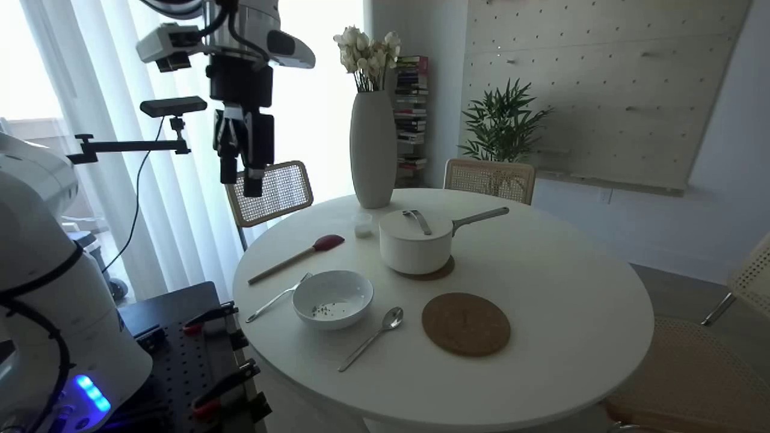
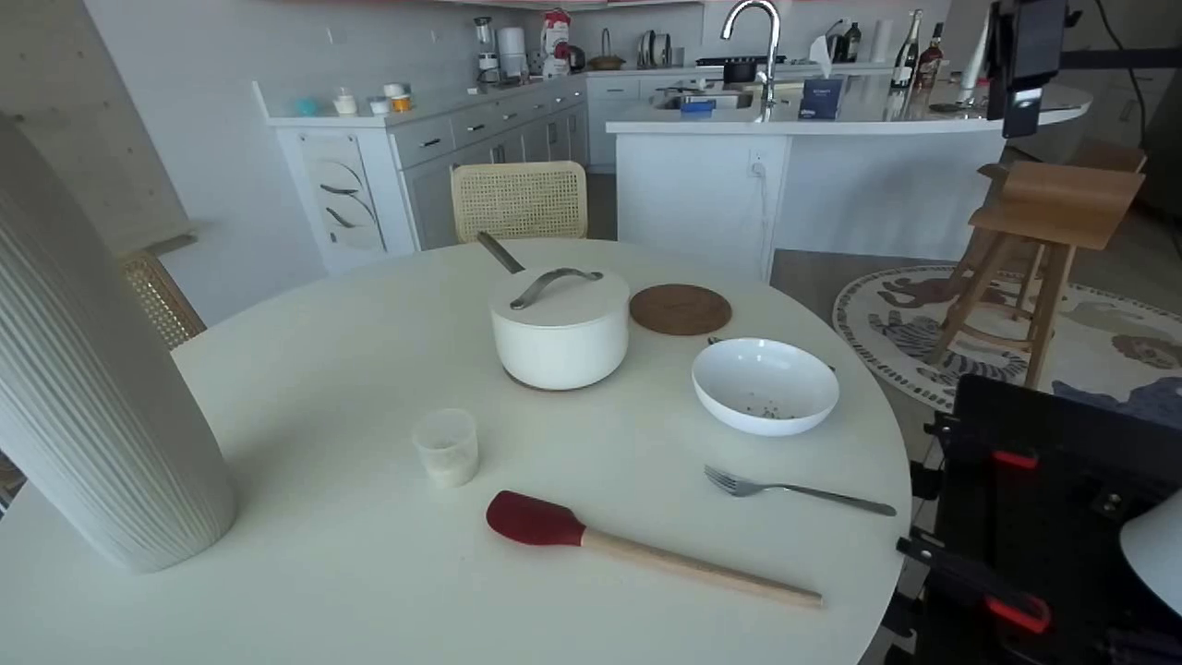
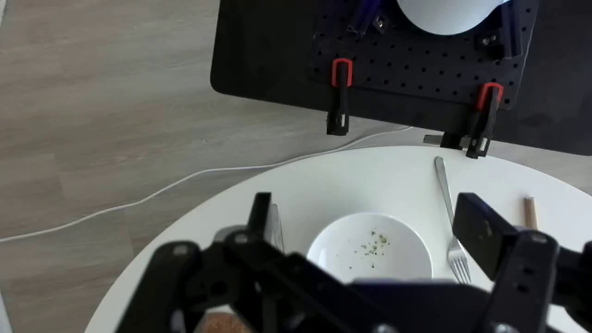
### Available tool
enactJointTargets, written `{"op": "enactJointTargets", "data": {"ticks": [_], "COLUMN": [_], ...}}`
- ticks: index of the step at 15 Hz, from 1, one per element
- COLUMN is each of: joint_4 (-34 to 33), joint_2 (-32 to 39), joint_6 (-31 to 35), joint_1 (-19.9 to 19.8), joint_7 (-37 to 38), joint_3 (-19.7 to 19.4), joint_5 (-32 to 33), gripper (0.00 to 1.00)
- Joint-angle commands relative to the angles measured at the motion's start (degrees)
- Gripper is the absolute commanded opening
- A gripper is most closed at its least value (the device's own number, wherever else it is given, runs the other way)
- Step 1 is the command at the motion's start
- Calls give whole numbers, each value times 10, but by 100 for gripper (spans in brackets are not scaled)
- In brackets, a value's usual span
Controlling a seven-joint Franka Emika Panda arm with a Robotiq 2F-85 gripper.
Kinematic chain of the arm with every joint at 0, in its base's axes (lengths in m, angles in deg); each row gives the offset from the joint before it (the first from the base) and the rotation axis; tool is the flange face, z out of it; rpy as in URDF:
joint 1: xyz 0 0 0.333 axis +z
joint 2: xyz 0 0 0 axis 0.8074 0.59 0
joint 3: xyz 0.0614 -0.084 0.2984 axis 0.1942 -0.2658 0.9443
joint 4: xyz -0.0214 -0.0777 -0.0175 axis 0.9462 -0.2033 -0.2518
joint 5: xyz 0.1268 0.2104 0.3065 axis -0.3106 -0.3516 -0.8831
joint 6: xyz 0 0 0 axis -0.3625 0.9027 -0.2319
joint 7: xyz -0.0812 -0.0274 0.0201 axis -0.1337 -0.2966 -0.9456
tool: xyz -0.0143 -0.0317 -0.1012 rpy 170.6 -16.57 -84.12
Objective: Remove the white lid from the white pot
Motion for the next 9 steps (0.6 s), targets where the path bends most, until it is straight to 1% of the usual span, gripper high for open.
{"op": "enactJointTargets", "data": {"ticks": [1,4,5,6,9], "joint_4": [-1,-1,-7,-15,-67], "joint_2": [0,0,13,26,93], "joint_6": [-2,-2,-11,-11,-14], "joint_1": [5,5,7,7,28], "joint_7": [3,3,-4,4,-30], "joint_3": [-4,-4,-5,4,6], "joint_5": [2,2,4,13,43], "gripper": [100,100,100,100,100]}}
